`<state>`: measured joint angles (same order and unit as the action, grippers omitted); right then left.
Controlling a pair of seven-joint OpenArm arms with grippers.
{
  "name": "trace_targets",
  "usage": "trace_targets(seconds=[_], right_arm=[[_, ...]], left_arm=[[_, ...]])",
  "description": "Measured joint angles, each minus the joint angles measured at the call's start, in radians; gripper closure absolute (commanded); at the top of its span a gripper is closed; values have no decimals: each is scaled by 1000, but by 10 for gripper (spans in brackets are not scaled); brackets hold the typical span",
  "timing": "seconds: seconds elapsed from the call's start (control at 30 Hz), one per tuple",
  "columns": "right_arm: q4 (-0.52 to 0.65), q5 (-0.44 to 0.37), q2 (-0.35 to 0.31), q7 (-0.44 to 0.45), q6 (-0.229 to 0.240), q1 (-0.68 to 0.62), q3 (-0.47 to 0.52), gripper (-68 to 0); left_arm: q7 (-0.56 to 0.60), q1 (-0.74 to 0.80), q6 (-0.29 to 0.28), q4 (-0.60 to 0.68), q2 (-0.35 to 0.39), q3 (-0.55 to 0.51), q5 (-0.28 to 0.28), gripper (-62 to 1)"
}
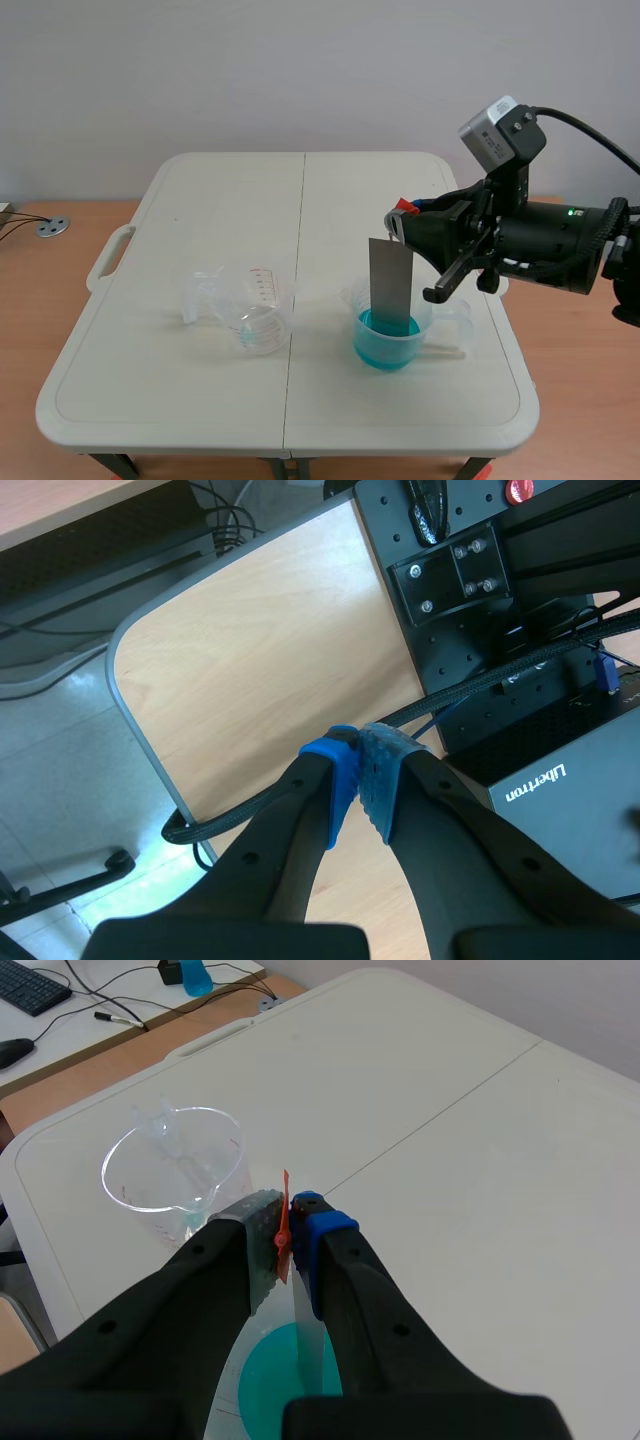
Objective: Hold the metal plate by the orange handle, dip it into the blue solution, take it out and point at it, then put the plate back in the beaker on the left.
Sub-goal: 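Hold the plate still in the solution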
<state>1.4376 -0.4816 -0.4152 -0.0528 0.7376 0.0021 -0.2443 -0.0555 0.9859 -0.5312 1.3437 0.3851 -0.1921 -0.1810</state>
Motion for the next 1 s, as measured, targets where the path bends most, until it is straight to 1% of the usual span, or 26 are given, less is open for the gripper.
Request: trace_targets(seconds=[0.27, 0.5, 0.63, 0.7, 0.77, 0.87, 0.93, 1.0], right_arm=[[8, 9, -1, -4, 0, -4, 32, -11], [102, 9, -1, -46, 0, -19, 41, -11], [157, -32, -1, -80, 0, -20, 41, -11], [192, -40, -1, -93, 0, -25, 41, -11], [227, -42, -1, -129, 0, -31, 40, -11], [262, -91, -2, -154, 0, -36, 41, -11], [287, -105, -3, -172, 0, -36, 49, -11], [315, -130, -3, -199, 0, -36, 64, -11]], left_arm=[[0, 0, 0, 0, 0, 0, 0, -16], [-1, -11, 0, 0, 0, 0, 0, -17], [-9, -17, 0, 0, 0, 0, 0, -17], [-16, -16, 0, 0, 0, 0, 0, -17], [-15, -16, 0, 0, 0, 0, 0, -17], [-16, -16, 0, 0, 0, 0, 0, -17], [-15, -16, 0, 0, 0, 0, 0, -17], [7, -16, 0, 0, 0, 0, -2, -17]])
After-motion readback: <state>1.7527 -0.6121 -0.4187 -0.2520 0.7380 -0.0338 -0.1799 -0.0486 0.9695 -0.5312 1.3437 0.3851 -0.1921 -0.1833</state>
